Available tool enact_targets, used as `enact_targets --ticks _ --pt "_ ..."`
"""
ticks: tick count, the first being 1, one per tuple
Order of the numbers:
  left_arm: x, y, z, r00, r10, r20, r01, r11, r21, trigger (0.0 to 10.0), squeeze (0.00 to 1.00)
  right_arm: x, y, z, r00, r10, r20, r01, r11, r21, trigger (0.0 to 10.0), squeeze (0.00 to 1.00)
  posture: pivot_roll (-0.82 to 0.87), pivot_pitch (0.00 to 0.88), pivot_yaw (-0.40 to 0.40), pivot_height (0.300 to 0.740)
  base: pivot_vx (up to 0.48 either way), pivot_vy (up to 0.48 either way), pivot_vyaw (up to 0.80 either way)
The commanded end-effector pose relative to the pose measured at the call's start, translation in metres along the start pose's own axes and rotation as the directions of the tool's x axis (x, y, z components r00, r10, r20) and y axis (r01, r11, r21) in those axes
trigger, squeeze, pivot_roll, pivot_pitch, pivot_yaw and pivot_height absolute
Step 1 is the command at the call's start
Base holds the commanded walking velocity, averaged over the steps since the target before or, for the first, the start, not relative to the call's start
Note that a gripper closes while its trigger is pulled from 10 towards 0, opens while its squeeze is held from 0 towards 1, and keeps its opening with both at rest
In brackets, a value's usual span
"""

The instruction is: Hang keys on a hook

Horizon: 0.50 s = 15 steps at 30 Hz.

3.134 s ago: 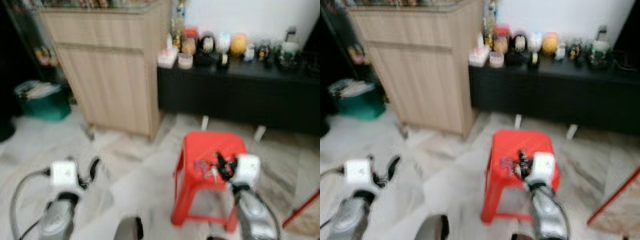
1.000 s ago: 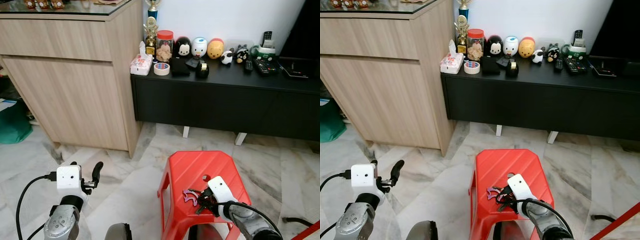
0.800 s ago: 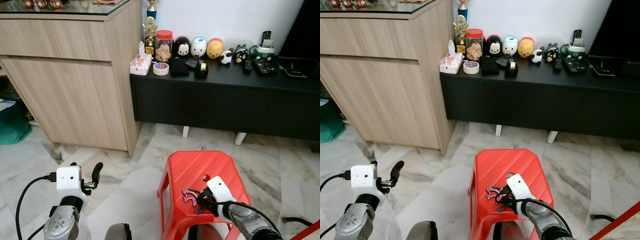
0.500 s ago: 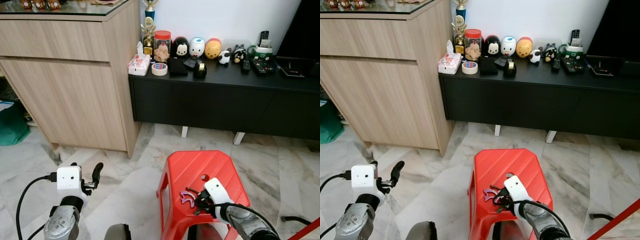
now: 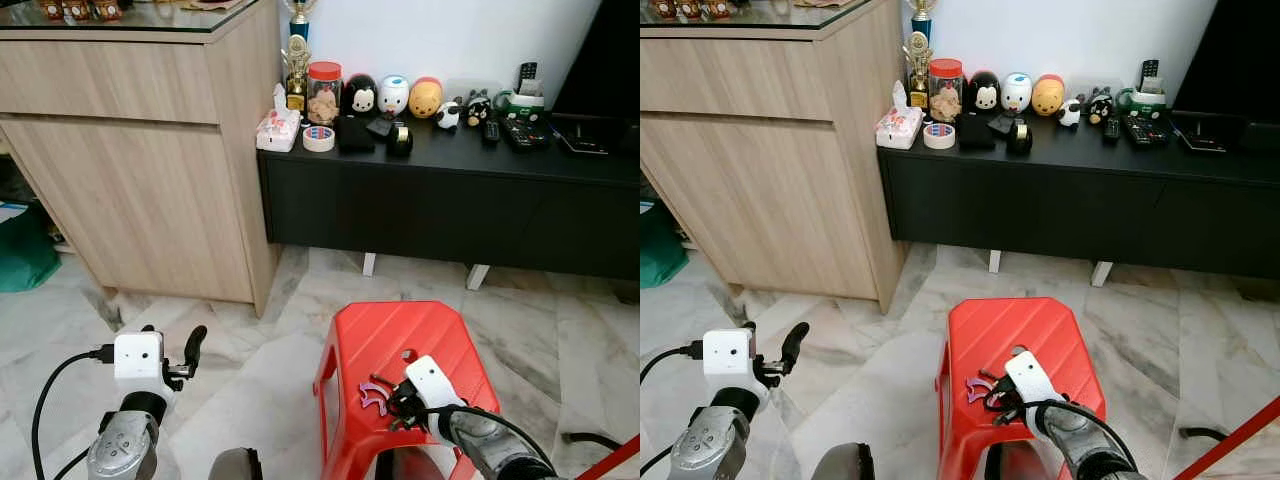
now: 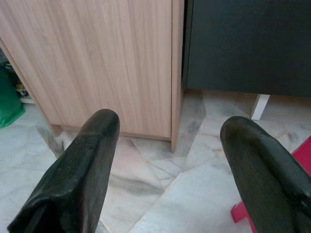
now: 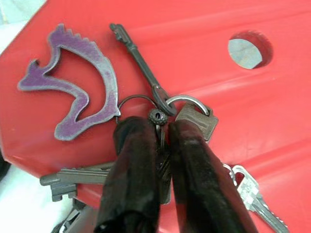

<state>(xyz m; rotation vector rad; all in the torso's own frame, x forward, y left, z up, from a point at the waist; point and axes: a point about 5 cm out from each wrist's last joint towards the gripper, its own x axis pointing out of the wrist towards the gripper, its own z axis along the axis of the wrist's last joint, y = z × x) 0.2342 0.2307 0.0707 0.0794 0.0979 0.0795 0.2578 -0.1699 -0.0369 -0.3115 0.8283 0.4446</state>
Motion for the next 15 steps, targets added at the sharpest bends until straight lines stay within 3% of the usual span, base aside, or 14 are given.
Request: enact_targets --ticks 1,9,15 --pt "0.0 0.001 0.001 1.0 -0.006 -0.006 0.007 1.0 0.019 10.0 0.0 -0.003 -0.009 -0.008 0.998 -0.052 -0.034 0.053 0.998 0.028 0.0 0.0 0.11 0.0 -0.036 0.598 0.0 0.0 0.0" --pt "0.002 -0.001 0.001 1.0 -0.007 -0.006 0.007 1.0 0.018 10.0 0.0 -0.006 -0.023 0.004 0.992 -0.127 0.006 0.126 0.991 0.046 0.0 0.0 0.11 0.0 -0.043 0.598 0.0 0.0 0.0" --pt "0.004 -0.001 0.0 1.0 0.003 -0.004 -0.003 1.0 0.015 10.0 0.0 -0.014 -0.045 0.03 0.946 -0.274 0.172 0.261 0.961 0.095 0.0 0.0 0.1 0.0 -0.051 0.598 0.0 0.0 0.0"
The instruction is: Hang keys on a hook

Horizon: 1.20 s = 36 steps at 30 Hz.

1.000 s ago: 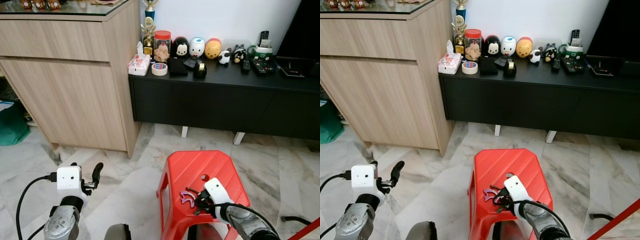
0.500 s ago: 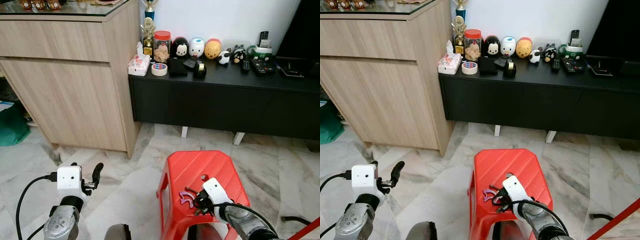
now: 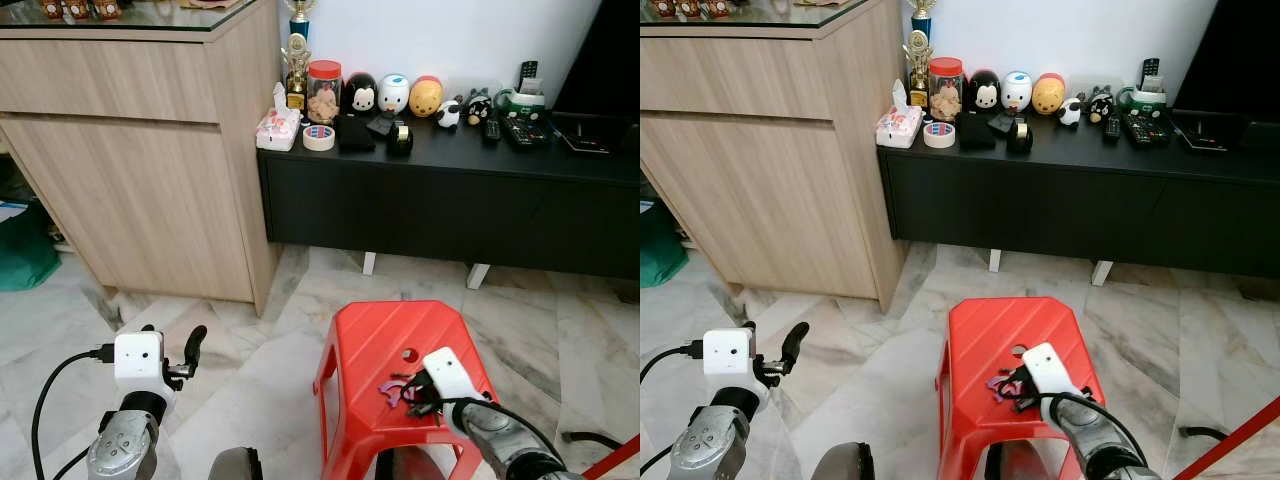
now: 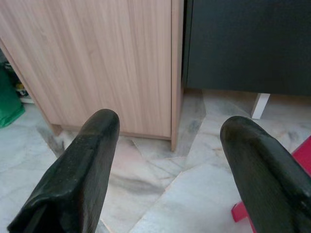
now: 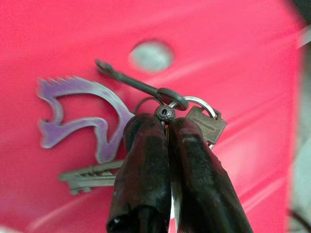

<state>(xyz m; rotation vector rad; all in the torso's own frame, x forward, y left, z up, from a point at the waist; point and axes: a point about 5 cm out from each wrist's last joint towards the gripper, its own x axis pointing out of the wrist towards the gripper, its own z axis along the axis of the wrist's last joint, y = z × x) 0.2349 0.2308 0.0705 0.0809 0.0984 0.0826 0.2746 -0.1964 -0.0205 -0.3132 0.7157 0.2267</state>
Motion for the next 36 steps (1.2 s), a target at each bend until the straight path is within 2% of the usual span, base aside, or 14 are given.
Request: enact_targets --ticks 1,8,14,18,21,22,26,28,29,30,31,33,35,36 --pt "0.003 0.0 0.0 1.0 0.002 -0.004 -0.001 1.0 0.014 10.0 0.0 -0.001 -0.014 0.025 0.989 -0.075 0.124 0.073 0.997 0.025 0.0 0.0 0.1 0.0 -0.052 0.598 0.0 0.0 0.0" --pt "0.004 -0.001 -0.002 1.0 0.008 -0.007 -0.008 1.0 0.009 10.0 0.0 -0.007 -0.02 0.047 0.944 -0.148 0.295 0.119 0.986 0.117 0.0 0.0 0.09 0.0 -0.06 0.598 0.0 0.0 0.0" --pt "0.005 -0.003 -0.004 1.0 0.013 -0.008 -0.013 1.0 0.006 10.0 0.0 -0.017 -0.009 0.07 0.867 -0.104 0.488 -0.027 0.967 0.254 0.0 0.0 0.09 0.0 -0.067 0.598 0.0 0.0 0.0" --pt "0.006 -0.001 -0.004 1.0 0.022 -0.006 -0.022 1.0 0.006 10.0 0.0 -0.03 -0.005 0.093 0.785 -0.159 0.599 -0.227 0.826 0.517 0.0 0.0 0.09 0.0 -0.071 0.598 0.0 0.0 0.0" --pt "0.007 -0.001 -0.005 1.0 0.027 -0.007 -0.027 1.0 0.008 10.0 0.0 -0.032 -0.004 0.1 0.779 -0.184 0.599 -0.267 0.767 0.583 0.0 0.0 0.08 0.0 -0.07 0.598 0.0 0.0 0.0" --pt "0.007 -0.001 -0.006 1.0 0.028 -0.007 -0.028 1.0 0.007 10.0 0.0 -0.031 -0.003 0.104 0.789 -0.202 0.58 -0.3 0.697 0.651 9.1 0.0 0.08 0.0 -0.072 0.598 0.0 0.0 0.0" --pt "0.007 -0.001 -0.006 1.0 0.03 -0.007 -0.03 1.0 0.008 10.0 0.0 -0.033 -0.004 0.11 0.783 -0.231 0.578 -0.343 0.615 0.71 10.0 0.0 0.09 0.0 -0.076 0.598 0.0 0.0 0.0" --pt "0.007 -0.001 -0.006 0.999 0.034 -0.005 -0.034 0.999 0.007 10.0 0.0 -0.032 -0.008 0.112 0.829 -0.29 0.478 -0.337 0.422 0.841 10.0 0.0 0.09 0.0 -0.077 0.598 0.0 0.0 0.0" --pt "0.007 0.0 -0.006 0.999 0.034 -0.005 -0.034 0.999 0.007 10.0 0.0 -0.031 -0.008 0.111 0.842 -0.29 0.455 -0.329 0.391 0.859 10.0 0.0 0.09 0.0 -0.078 0.598 0.0 0.0 0.0" --pt "0.007 0.0 -0.007 0.999 0.035 -0.004 -0.035 0.999 0.008 10.0 0.0 -0.03 -0.008 0.111 0.852 -0.282 0.441 -0.315 0.397 0.862 10.0 0.0 0.09 0.0 -0.078 0.598 0.0 0.0 0.0" --pt "0.006 0.001 -0.007 0.999 0.037 -0.004 -0.037 0.999 0.009 10.0 0.0 -0.03 -0.002 0.117 0.858 -0.211 0.469 -0.264 0.601 0.754 10.0 0.0 0.09 0.0 -0.075 0.598 0.0 0.0 0.0" --pt "0.006 0.001 -0.007 0.999 0.039 -0.004 -0.039 0.999 0.011 10.0 0.0 -0.03 0.006 0.12 0.86 -0.139 0.492 -0.254 0.719 0.647 10.0 0.0 0.09 0.0 -0.075 0.598 0.0 0.0 0.0" --pt "0.006 0.001 -0.008 0.999 0.039 -0.005 -0.039 0.999 0.013 10.0 0.0 -0.028 0.012 0.12 0.877 -0.09 0.472 -0.315 0.636 0.705 10.0 0.0 0.09 0.0 -0.076 0.598 0.0 0.0 0.0" --pt "0.006 0.001 -0.008 0.999 0.039 -0.005 -0.039 0.999 0.013 10.0 0.0 -0.028 0.012 0.12 0.877 -0.09 0.472 -0.315 0.636 0.705 10.0 0.0 0.09 0.0 -0.076 0.598 0.0 0.0 0.0"
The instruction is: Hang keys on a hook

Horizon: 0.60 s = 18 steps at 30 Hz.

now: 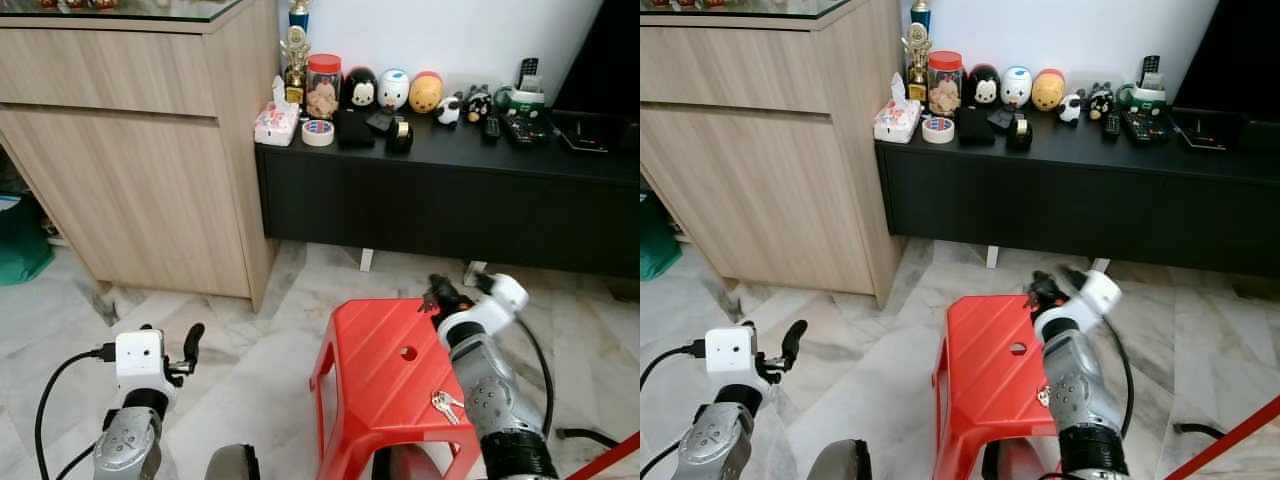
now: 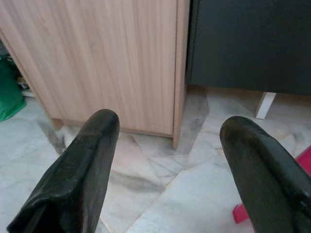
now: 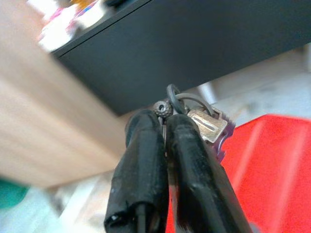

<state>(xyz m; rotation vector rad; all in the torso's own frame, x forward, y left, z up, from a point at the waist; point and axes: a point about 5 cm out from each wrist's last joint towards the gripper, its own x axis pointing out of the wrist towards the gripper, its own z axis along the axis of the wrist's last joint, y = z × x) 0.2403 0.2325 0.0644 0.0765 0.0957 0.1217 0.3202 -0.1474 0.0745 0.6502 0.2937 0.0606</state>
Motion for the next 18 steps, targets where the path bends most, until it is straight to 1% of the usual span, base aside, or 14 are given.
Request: enact_targets --ticks 1,2,3,4,5,6,7,8,10,11,12,13,16,18 --pt "0.0 0.001 -0.002 1.0 0.0 -0.005 0.0 1.0 0.021 10.0 0.0 0.002 0.007 0.009 1.0 -0.004 0.025 -0.002 0.971 0.241 10.0 0.0 0.1 0.0 -0.08 0.598 0.0 0.0 0.0" --pt "0.0 0.001 -0.002 1.0 0.001 -0.004 -0.001 1.0 0.021 10.0 0.0 0.002 0.004 0.012 0.998 -0.038 0.041 0.022 0.942 0.334 10.0 0.0 0.1 0.0 -0.08 0.598 0.0 0.0 0.0" --pt "0.0 0.001 -0.002 1.0 0.003 -0.004 -0.003 1.0 0.02 10.0 0.0 0.002 0.003 0.017 0.997 -0.057 0.059 0.043 0.974 0.223 10.0 0.0 0.1 0.0 -0.078 0.598 0.0 0.0 0.0" --pt "0.0 0.001 -0.002 1.0 0.003 -0.004 -0.003 1.0 0.02 10.0 0.0 0.002 0.003 0.017 0.997 -0.057 0.059 0.043 0.974 0.223 10.0 0.0 0.1 0.0 -0.078 0.598 0.0 0.0 0.0" --pt "0.0 0.001 -0.003 1.0 0.004 -0.003 -0.004 1.0 0.019 10.0 0.0 0.001 0.009 0.024 0.996 -0.015 0.093 0.042 0.953 -0.3 10.0 0.0 0.09 0.0 -0.076 0.598 0.0 0.0 0.0" --pt "0.001 0.0 -0.003 1.0 0.003 -0.003 -0.003 1.0 0.018 10.0 0.0 0.001 0.013 0.022 0.996 0.026 0.086 0.013 0.902 -0.432 10.0 0.0 0.09 0.0 -0.076 0.598 0.0 0.0 0.0" --pt "0.001 -0.001 -0.003 1.0 0.0 -0.005 0.0 1.0 0.016 10.0 0.0 0.0 0.011 0.02 0.997 0.017 0.081 0.016 0.92 -0.392 10.0 0.0 0.09 0.0 -0.078 0.598 0.0 0.0 0.0" --pt "0.001 -0.002 -0.004 1.0 -0.004 -0.006 0.004 1.0 0.016 10.0 0.0 0.0 0.005 0.018 0.997 -0.021 0.074 0.042 0.957 -0.288 10.0 0.0 0.09 0.0 -0.08 0.598 0.0 0.0 0.0" --pt "0.002 -0.003 -0.004 1.0 -0.005 -0.005 0.005 1.0 0.015 10.0 0.0 -0.002 0.001 0.016 0.997 -0.042 0.058 0.06 0.931 -0.359 10.0 0.0 0.09 0.0 -0.082 0.598 0.0 0.0 0.0" --pt "0.002 -0.003 -0.003 1.0 -0.004 -0.004 0.005 1.0 0.012 10.0 0.0 -0.003 -0.004 0.013 0.997 -0.066 0.034 0.074 0.878 -0.472 10.0 0.0 0.09 0.0 -0.081 0.598 0.0 0.0 0.0" --pt "0.002 -0.003 -0.003 1.0 -0.004 -0.003 0.004 1.0 0.01 10.0 0.0 -0.005 -0.013 0.007 0.994 -0.113 -0.005 0.086 0.788 -0.61 10.0 0.0 0.09 0.0 -0.081 0.598 0.0 0.0 0.0" --pt "0.002 -0.003 -0.003 1.0 -0.004 -0.003 0.004 1.0 0.01 10.0 0.0 -0.005 -0.013 0.007 0.994 -0.113 -0.005 0.086 0.788 -0.61 10.0 0.0 0.09 0.0 -0.081 0.598 0.0 0.0 0.0" --pt "0.001 -0.004 -0.004 1.0 -0.008 -0.006 0.008 1.0 0.006 10.0 0.0 -0.013 -0.039 -0.017 0.96 -0.211 -0.184 0.042 0.76 -0.648 10.0 0.0 0.09 0.0 -0.082 0.598 0.0 0.0 0.0" --pt "0.0 -0.004 -0.005 1.0 -0.008 -0.006 0.008 1.0 0.003 10.0 0.0 -0.02 -0.053 -0.027 0.937 -0.235 -0.26 -0.021 0.703 -0.711 10.0 0.0 0.09 0.0 -0.084 0.598 0.0 0.0 0.0"
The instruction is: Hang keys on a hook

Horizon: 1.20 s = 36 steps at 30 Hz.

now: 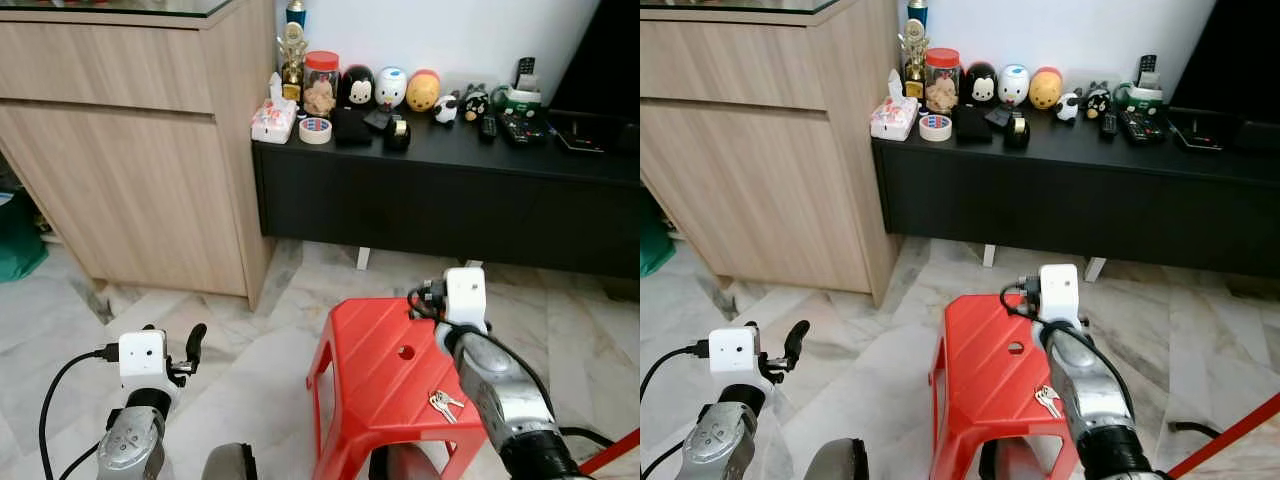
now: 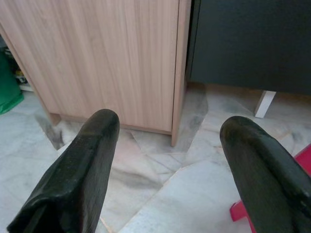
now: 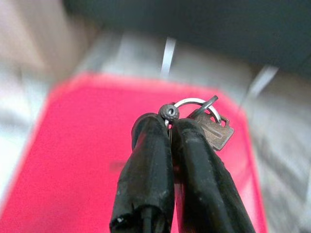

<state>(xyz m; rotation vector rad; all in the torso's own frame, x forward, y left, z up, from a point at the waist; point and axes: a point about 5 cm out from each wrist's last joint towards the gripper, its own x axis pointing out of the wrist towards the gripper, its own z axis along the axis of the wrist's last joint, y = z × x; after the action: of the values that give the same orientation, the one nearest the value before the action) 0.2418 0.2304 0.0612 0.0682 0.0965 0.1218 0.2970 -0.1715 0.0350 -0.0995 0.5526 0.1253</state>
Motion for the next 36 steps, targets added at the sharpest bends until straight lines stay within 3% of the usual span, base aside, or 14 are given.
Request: enact_targets --ticks 1,6,7,10,13,18,21,22,23,24,27,28,31,36 --pt "-0.001 -0.001 -0.002 1.0 -0.008 -0.005 0.008 1.0 0.012 10.0 0.0 -0.001 -0.004 -0.01 0.998 0.019 -0.052 -0.022 0.997 -0.069 10.0 0.0 0.09 0.0 -0.084 0.598 0.0 0.0 0.0" --pt "-0.002 0.002 -0.002 1.0 0.0 -0.005 0.0 1.0 0.013 10.0 0.0 -0.004 -0.014 -0.033 0.984 0.071 -0.164 -0.088 0.991 -0.098 10.0 0.0 0.09 0.0 -0.087 0.598 0.0 0.0 0.0" --pt "-0.001 0.002 -0.002 1.0 0.002 -0.005 -0.002 1.0 0.013 10.0 0.0 -0.006 -0.011 -0.04 0.967 0.144 -0.212 -0.169 0.98 -0.106 10.0 0.0 0.09 0.0 -0.087 0.598 0.0 0.0 0.0" --pt "-0.002 0.002 -0.003 1.0 0.003 -0.007 -0.003 1.0 0.014 10.0 0.0 -0.009 -0.006 -0.051 0.939 0.21 -0.271 -0.251 0.96 -0.122 10.0 0.0 0.09 0.0 -0.088 0.598 0.0 0.0 0.0" --pt "-0.002 0.002 -0.003 1.0 0.002 -0.008 -0.002 1.0 0.013 10.0 0.0 -0.01 -0.005 -0.059 0.924 0.233 -0.302 -0.279 0.953 -0.118 10.0 0.0 0.09 0.0 -0.088 0.598 0.0 0.0 0.0" --pt "-0.002 0.001 -0.003 1.0 0.001 -0.009 -0.001 1.0 0.013 10.0 0.0 -0.01 -0.009 -0.068 0.915 0.261 -0.306 -0.273 0.962 0.006 10.0 0.0 0.09 0.0 -0.086 0.598 0.0 0.0 0.0" --pt "-0.001 0.001 -0.004 1.0 -0.001 -0.012 0.002 1.0 0.015 10.0 0.0 -0.012 -0.016 -0.074 0.915 0.234 -0.328 -0.25 0.968 -0.006 10.0 0.0 0.08 0.0 -0.085 0.598 0.0 0.0 0.0" --pt "-0.001 0.001 -0.004 1.0 -0.002 -0.013 0.002 1.0 0.015 10.0 0.0 -0.013 -0.018 -0.078 0.914 0.224 -0.338 -0.242 0.97 -0.011 10.0 0.6 0.08 0.0 -0.085 0.598 0.0 0.0 0.0" --pt "-0.001 0.001 -0.004 1.0 -0.002 -0.014 0.002 1.0 0.015 10.0 0.0 -0.013 -0.019 -0.081 0.913 0.216 -0.345 -0.236 0.972 -0.015 10.0 0.73 0.08 0.0 -0.084 0.598 0.0 0.0 0.0" --pt "-0.001 0.001 -0.004 1.0 -0.002 -0.015 0.002 1.0 0.015 10.0 0.0 -0.014 -0.019 -0.083 0.912 0.216 -0.349 -0.235 0.972 -0.015 10.0 1.0 0.08 0.0 -0.084 0.598 0.0 0.0 0.0" --pt "-0.001 0.001 -0.004 1.0 -0.003 -0.015 0.003 1.0 0.015 10.0 0.0 -0.011 -0.019 -0.081 0.934 0.189 -0.303 -0.205 0.978 -0.023 10.0 1.0 0.09 0.0 -0.084 0.598 0.0 0.0 0.0" --pt "-0.001 0.001 -0.004 1.0 -0.002 -0.014 0.002 1.0 0.015 10.0 0.0 -0.007 -0.02 -0.071 0.96 0.165 -0.228 -0.168 0.986 0.003 10.0 0.0 0.09 0.0 -0.084 0.598 0.0 0.0 0.0" --pt "-0.002 0.002 -0.004 1.0 -0.001 -0.017 0.001 1.0 0.015 10.0 0.0 -0.004 -0.022 -0.056 0.981 0.144 -0.132 -0.136 0.988 0.069 10.0 0.0 0.09 0.0 -0.083 0.598 0.0 0.0 0.0" --pt "-0.003 0.003 -0.006 1.0 0.001 -0.022 -0.001 1.0 0.016 10.0 0.0 -0.003 -0.024 -0.044 0.987 0.155 -0.045 -0.15 0.983 0.106 10.0 0.0 0.09 0.0 -0.083 0.598 0.0 0.0 0.0"
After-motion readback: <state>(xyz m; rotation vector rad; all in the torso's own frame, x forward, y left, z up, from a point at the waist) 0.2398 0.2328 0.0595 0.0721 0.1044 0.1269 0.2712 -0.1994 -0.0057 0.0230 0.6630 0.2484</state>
